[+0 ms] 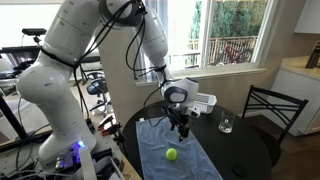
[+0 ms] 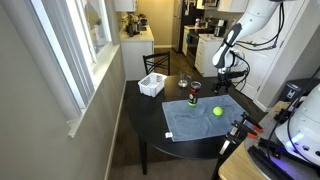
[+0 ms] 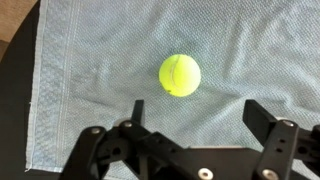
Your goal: Put the green ball inside the black container
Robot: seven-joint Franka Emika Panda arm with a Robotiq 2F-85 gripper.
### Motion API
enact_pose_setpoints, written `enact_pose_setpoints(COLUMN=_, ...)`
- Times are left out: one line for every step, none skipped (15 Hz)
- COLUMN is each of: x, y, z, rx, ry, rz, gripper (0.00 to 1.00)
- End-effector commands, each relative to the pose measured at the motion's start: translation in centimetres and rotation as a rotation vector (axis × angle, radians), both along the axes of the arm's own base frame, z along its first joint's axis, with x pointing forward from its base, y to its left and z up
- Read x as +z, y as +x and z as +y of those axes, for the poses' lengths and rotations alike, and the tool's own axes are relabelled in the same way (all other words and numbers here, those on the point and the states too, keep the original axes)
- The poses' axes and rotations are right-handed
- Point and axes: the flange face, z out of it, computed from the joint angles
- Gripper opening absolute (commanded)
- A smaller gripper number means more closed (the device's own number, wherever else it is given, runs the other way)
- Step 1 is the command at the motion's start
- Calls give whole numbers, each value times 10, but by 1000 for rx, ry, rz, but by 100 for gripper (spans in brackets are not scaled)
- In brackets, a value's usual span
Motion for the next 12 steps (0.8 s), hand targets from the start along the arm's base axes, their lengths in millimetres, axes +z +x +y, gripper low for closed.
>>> enact_pose_setpoints(x=-42, y=-6, z=9, rx=6, ry=-29, rz=24, gripper=100)
enact_pose_setpoints(x=-51, y=-7, z=11, rx=12, ry=-28, rz=29, gripper=100)
enact_pose_setpoints(x=-60, y=-7, z=13, rx=29, ry=-37, rz=12, gripper=100)
enact_pose_setpoints(x=-68, y=-7, z=14, rx=41, ry=-39, rz=5, gripper=100)
enact_pose_setpoints(x=-77, y=-7, z=15, rx=57, ry=-46, rz=-6, gripper=100)
enact_pose_setpoints(x=-84, y=-6, z=16, rx=65, ry=-49, rz=-12, gripper=100)
enact_pose_setpoints(x=-93, y=-5, z=18, rx=73, ry=-56, rz=-17, gripper=100)
enact_pose_setpoints(x=-100, y=-5, z=19, rx=82, ry=-58, rz=-18, gripper=100)
enact_pose_setpoints(x=-108, y=-4, z=22, rx=89, ry=-56, rz=-18, gripper=100)
enact_pose_setpoints(x=-114, y=-4, z=24, rx=96, ry=-54, rz=-15, gripper=100)
enact_pose_setpoints(x=-121, y=-4, z=26, rx=103, ry=-56, rz=-9, gripper=100)
enact_pose_setpoints(x=-127, y=-4, z=28, rx=106, ry=-59, rz=-2, gripper=100)
